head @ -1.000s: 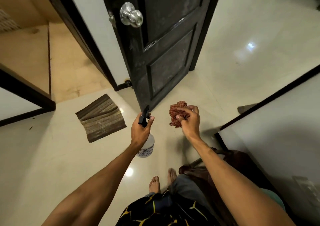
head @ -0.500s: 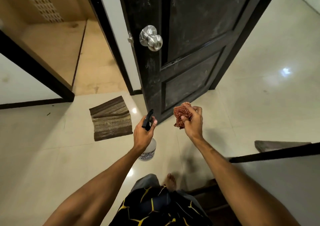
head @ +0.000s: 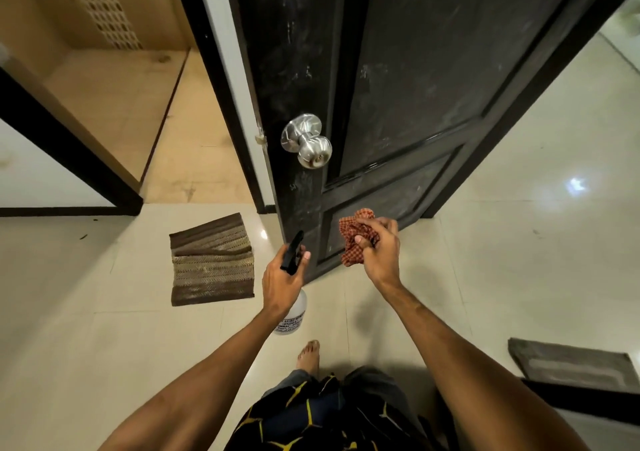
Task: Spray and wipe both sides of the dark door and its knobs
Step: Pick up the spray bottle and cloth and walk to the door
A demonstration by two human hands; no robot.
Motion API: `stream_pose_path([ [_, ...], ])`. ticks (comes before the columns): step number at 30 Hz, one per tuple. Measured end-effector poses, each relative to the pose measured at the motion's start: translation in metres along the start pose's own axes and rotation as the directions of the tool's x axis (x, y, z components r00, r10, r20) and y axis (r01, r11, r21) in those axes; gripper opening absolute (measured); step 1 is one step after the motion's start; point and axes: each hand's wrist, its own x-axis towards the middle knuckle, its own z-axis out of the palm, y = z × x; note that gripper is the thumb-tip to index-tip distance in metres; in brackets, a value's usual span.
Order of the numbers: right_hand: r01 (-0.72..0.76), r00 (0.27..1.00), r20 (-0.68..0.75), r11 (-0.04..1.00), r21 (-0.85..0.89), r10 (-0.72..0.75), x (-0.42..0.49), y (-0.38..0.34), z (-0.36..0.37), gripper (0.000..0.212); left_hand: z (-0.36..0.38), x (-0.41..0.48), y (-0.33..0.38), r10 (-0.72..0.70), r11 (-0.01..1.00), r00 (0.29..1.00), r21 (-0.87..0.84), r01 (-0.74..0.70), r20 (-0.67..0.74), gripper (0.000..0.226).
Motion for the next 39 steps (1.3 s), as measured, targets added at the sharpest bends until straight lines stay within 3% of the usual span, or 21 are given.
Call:
stream_pose_path([
  [7,0.076,0.997,0.013,0.996,0.037,-0.076,0.055,-0.011,0.001,0.04,0.012,0.033,0.012,-0.013,1.0,0.997,-0.027,0.01,-0.079,0.046],
  [16,0.098,0.97,0.215,0.991,0.087,-0.115,0.121,0.024,-0.018,0.035,0.064,0.043,0.04,-0.169,0.984,0.948,-0.094,0.149,-0.27,0.024],
  [20,0.069,0.947,0.302,0.988,0.135,-0.108,0.146,0.048,-0.043,0.049,0.096,0.043,0.061,-0.211,0.973,0.918,-0.159,0.166,-0.336,0.028],
  [24,0.095,0.921,0.364,0.985,0.142,-0.141,0.173,0.065,-0.077,0.056,0.137,0.045,0.09,-0.222,0.966,0.906,-0.21,0.153,-0.359,0.021],
  [31,0.228,0.902,0.35,0.968,0.107,-0.251,0.208,0.064,-0.098,0.041,0.175,0.068,0.118,-0.242,0.909,0.915,-0.405,0.098,-0.323,0.026],
  [39,0.263,0.899,0.335,0.959,0.108,-0.284,0.232,0.074,-0.129,0.07,0.213,0.08,0.142,-0.255,0.914,0.903,-0.39,0.11,-0.345,0.019],
])
